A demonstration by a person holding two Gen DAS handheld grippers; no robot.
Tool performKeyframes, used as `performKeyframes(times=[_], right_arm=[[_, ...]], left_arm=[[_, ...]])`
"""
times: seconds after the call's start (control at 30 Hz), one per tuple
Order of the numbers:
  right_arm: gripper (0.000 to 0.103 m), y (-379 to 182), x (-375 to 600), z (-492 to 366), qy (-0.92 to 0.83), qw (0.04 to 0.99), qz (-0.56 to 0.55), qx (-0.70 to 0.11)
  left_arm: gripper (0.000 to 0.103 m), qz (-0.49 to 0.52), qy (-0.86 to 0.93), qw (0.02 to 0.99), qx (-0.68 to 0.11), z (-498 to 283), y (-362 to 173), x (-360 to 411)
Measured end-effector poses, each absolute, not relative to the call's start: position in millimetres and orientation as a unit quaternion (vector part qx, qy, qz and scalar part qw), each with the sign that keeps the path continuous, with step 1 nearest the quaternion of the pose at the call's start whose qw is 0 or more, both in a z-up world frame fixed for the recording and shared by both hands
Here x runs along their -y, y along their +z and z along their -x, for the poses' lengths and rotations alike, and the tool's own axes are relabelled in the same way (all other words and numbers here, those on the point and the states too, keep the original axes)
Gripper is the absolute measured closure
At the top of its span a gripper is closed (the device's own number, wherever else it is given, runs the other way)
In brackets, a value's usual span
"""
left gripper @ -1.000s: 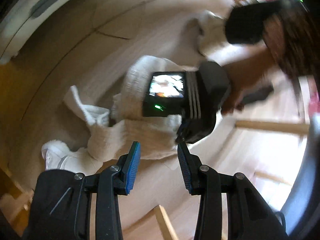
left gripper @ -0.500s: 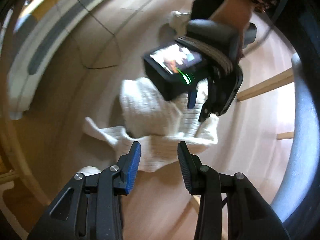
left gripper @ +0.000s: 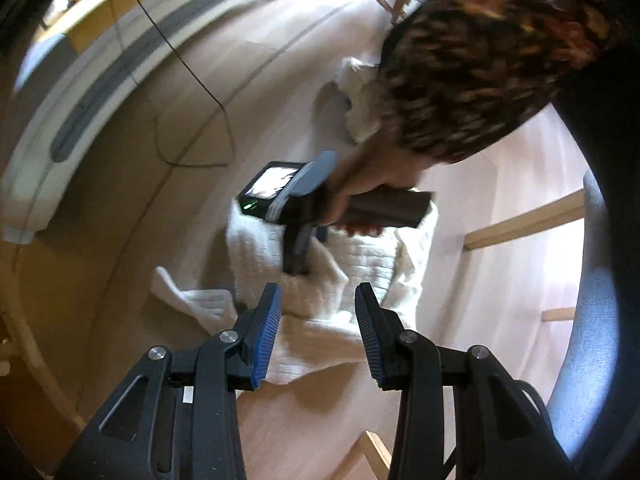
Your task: Fold clothes
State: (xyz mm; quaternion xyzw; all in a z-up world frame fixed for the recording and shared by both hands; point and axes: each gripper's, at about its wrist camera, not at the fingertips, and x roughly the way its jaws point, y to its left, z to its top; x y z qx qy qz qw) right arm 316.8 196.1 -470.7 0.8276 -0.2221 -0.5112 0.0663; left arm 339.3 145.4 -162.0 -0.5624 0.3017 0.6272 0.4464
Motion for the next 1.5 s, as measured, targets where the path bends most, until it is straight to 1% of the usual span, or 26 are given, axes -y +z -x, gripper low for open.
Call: performKeyframes(times=[0.07, 0.13, 0.2, 0.23, 0.27, 0.3, 0.33, 0.37, 0.43, 0.57, 0.73, 0.8, 0.9, 1.0, 1.17, 1.2, 1.23, 1.37, 1.43, 1.5], right_arm=[[0.041, -489, -186, -312, -0.495, 0.058, -0.842, 0.208], [0.032, -498, -174, -308, -0.495, 0.054, -0.846, 0.188], [0.028, -501, -164, -306, -0.503, 0.06, -0.845, 0.172], [0.036, -500, -161, -305, -0.505, 0.066, -0.844, 0.172], [0.048, -500, -161, -305, -0.504, 0.075, -0.84, 0.185], [0.066, -498, -161, -304, -0.5, 0.085, -0.837, 0.205], [0.076, -497, -162, -304, -0.497, 0.092, -0.835, 0.219], [0.078, -493, -163, -304, -0.495, 0.103, -0.832, 0.227], [0.085, -477, -159, -302, -0.498, 0.144, -0.827, 0.217], [0.086, -430, -155, -305, -0.492, 0.22, -0.815, 0.212], [0.086, -354, -157, -333, -0.474, 0.273, -0.804, 0.233], [0.086, -315, -155, -347, -0.465, 0.296, -0.798, 0.243], [0.086, -272, -153, -375, -0.466, 0.336, -0.782, 0.24], [0.087, -203, -153, -391, -0.489, 0.383, -0.746, 0.242], [0.089, -92, -157, -395, -0.562, 0.434, -0.643, 0.289], [0.092, -70, -158, -395, -0.575, 0.442, -0.62, 0.3], [0.096, -43, -159, -397, -0.588, 0.455, -0.589, 0.317], [0.098, 63, -164, -396, -0.665, 0.479, -0.45, 0.354], [0.098, 98, -166, -393, -0.701, 0.468, -0.407, 0.352], [0.1, 125, -174, -389, -0.701, 0.479, -0.344, 0.401]], left_arm=[[0.062, 0.579, 0.616, 0.446, -0.295, -337, -169, -148], [0.062, 0.587, 0.612, 0.445, -0.289, -333, -174, -149], [0.062, 0.592, 0.612, 0.444, -0.281, -330, -177, -149], [0.062, 0.594, 0.611, 0.444, -0.276, -328, -178, -149], [0.062, 0.596, 0.61, 0.445, -0.273, -327, -180, -149], [0.062, 0.596, 0.61, 0.447, -0.271, -326, -180, -148], [0.062, 0.595, 0.609, 0.449, -0.272, -328, -179, -148], [0.062, 0.594, 0.605, 0.452, -0.277, -331, -178, -148], [0.062, 0.588, 0.596, 0.462, -0.293, -338, -172, -148], [0.062, 0.545, 0.593, 0.489, -0.334, -358, -151, -144], [0.062, 0.461, 0.638, 0.48, -0.388, -373, -110, -132], [0.062, 0.428, 0.662, 0.467, -0.4, -374, -91, -124], [0.062, 0.376, 0.7, 0.444, -0.413, -376, -58, -111], [0.062, 0.336, 0.737, 0.409, -0.42, -376, -27, -96], [0.062, 0.292, 0.815, 0.344, -0.364, -370, 32, -63], [0.062, 0.281, 0.832, 0.33, -0.347, -369, 45, -55], [0.062, 0.27, 0.848, 0.317, -0.327, -368, 58, -47], [0.062, 0.225, 0.903, 0.272, -0.246, -365, 104, -18], [0.062, 0.209, 0.915, 0.261, -0.225, -363, 116, -9], [0.062, 0.194, 0.924, 0.246, -0.22, -361, 127, -3]])
